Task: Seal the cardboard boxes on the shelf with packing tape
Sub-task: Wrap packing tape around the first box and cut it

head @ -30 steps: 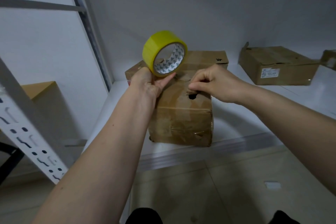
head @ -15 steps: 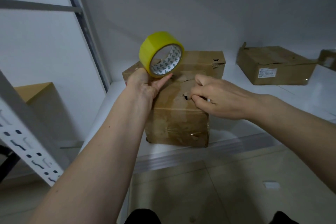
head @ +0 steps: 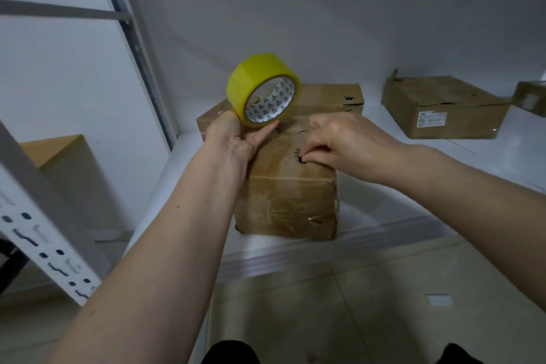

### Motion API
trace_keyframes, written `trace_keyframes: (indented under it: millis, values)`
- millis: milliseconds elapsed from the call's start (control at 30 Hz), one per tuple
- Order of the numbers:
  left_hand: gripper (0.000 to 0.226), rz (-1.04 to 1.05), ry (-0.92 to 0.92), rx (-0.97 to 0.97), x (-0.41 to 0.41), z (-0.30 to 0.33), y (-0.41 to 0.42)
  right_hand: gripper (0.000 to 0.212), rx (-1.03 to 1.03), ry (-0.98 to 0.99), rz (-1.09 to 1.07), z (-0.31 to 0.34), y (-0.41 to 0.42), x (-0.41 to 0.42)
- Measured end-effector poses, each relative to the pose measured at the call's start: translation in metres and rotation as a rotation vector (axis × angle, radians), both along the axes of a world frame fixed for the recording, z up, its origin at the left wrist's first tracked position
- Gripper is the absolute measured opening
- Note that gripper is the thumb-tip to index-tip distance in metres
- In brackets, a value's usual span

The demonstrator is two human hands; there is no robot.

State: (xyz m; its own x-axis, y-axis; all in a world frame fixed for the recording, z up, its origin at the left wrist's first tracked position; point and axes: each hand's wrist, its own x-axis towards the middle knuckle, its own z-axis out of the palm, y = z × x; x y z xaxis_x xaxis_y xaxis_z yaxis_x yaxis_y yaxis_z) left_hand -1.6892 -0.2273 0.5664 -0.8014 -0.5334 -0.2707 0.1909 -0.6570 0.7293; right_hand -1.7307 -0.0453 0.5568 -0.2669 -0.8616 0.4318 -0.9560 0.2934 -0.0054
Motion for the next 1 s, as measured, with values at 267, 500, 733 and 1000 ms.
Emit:
trace_keyframes:
  millis: [267, 500, 733, 1000]
  values:
    - [0.030, -0.027, 0.005, -0.048, -0.002, -0.002, -0.001, 0.030, 0.396, 0.486, 0.150, 0.035, -0.027, -0.002]
    - [0.028, -0.021, -0.022, -0.072, -0.001, -0.003, -0.003, 0.021, 0.266, 0.503, 0.312, 0.024, -0.024, -0.015]
    - [0.036, -0.010, -0.013, -0.066, -0.003, -0.003, -0.003, 0.007, 0.062, 0.302, 0.287, 0.001, -0.016, -0.018]
    - [0.025, 0.000, -0.001, -0.076, -0.001, -0.001, 0.001, 0.007, 0.010, -0.111, -0.010, 0.006, -0.019, -0.003]
